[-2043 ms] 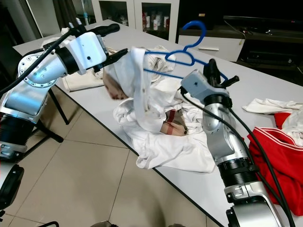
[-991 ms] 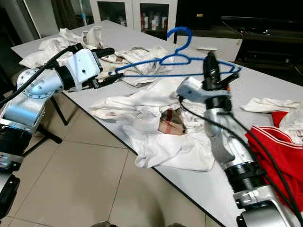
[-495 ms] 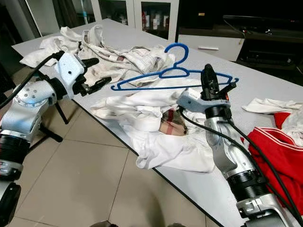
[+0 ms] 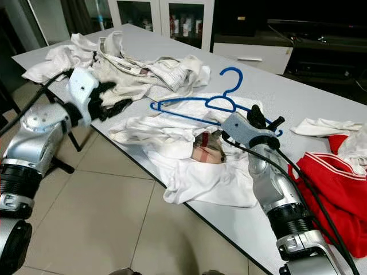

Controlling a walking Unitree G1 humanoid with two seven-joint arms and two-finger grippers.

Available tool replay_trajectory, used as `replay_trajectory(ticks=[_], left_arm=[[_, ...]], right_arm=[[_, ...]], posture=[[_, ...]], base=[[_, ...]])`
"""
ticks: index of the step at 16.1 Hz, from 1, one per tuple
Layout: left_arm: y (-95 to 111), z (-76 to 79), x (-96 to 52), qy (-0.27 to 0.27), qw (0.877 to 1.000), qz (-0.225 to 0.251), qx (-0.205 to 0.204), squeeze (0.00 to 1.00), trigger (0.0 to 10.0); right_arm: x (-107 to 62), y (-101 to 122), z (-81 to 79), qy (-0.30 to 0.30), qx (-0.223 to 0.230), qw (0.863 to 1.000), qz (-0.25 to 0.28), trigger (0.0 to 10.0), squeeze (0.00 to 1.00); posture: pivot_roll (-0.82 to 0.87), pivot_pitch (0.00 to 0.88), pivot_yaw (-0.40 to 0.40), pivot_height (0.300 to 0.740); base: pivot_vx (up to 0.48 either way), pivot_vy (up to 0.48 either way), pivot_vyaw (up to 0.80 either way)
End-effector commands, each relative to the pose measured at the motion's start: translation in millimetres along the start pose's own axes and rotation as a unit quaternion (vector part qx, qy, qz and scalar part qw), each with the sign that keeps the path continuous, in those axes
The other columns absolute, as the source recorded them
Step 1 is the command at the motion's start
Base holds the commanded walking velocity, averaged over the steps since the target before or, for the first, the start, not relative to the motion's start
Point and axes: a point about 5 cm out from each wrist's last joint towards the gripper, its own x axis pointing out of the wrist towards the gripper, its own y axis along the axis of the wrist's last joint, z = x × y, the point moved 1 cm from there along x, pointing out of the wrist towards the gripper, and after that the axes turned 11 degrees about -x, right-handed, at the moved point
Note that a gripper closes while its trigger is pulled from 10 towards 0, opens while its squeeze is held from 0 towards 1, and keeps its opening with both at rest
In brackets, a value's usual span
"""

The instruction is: Hang hanger

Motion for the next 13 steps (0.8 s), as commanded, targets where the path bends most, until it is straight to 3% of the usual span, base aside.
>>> replay_trajectory(ticks=[1, 2, 4, 5, 9, 10, 11, 13], left_arm=[[-10, -1.6, -3.9, -0.003, 1.000, -0.023, 0.007, 0.00, 10.0], [-21, -0.1, -5.6, -0.008, 0.997, -0.057, 0.045, 0.00, 10.0], [-35, -0.3, -8.9, -0.014, 0.992, -0.099, 0.079, 0.00, 10.0], [-51, -2.3, -14.1, -0.015, 0.988, -0.136, 0.072, 0.00, 10.0], [-77, -10.3, -31.5, -0.013, 0.978, -0.192, 0.078, 0.00, 10.0], [-79, -13.0, -33.1, -0.005, 0.976, -0.197, 0.088, 0.00, 10.0], [-76, -19.5, -33.1, 0.021, 0.974, -0.193, 0.113, 0.00, 10.0], [-61, -26.1, -28.2, 0.051, 0.980, -0.151, 0.119, 0.00, 10.0]], right_arm=[[1.7, -1, 11.6, -0.012, 0.012, 1.000, -0.002, 10.0, 0.00], [1.9, -2, 12.2, -0.012, 0.013, 1.000, -0.002, 10.0, 0.00], [1.7, -2, 11.7, -0.012, 0.010, 1.000, 0.000, 10.0, 0.00], [0.8, -2, 10.5, -0.009, 0.009, 1.000, 0.003, 10.0, 0.00], [-2.9, 5, 12.6, -0.020, 0.013, 0.999, 0.021, 10.0, 0.00], [-3.7, 6, 14.0, -0.026, 0.017, 0.999, 0.027, 10.0, 0.00], [-5.3, 7, 16.3, -0.034, 0.023, 0.999, 0.032, 9.3, 0.00], [-7.2, 6, 19.5, -0.046, 0.023, 0.998, 0.032, 10.0, 0.00]], posture=[[0.01, 0.000, 0.022, 0.723], [0.01, 0.000, 0.020, 0.723], [0.01, 0.000, 0.020, 0.723], [0.01, 0.000, 0.017, 0.723], [0.01, 0.001, 0.015, 0.723], [0.01, 0.001, 0.015, 0.723], [0.02, 0.005, 0.012, 0.723], [0.02, 0.005, 0.012, 0.723]], base=[[0.000, 0.000, 0.00], [0.000, 0.000, 0.00], [0.000, 0.000, 0.00], [0.000, 0.000, 0.00], [0.000, 0.000, 0.00], [0.000, 0.000, 0.00], [0.000, 0.000, 0.00], [0.000, 0.000, 0.00]])
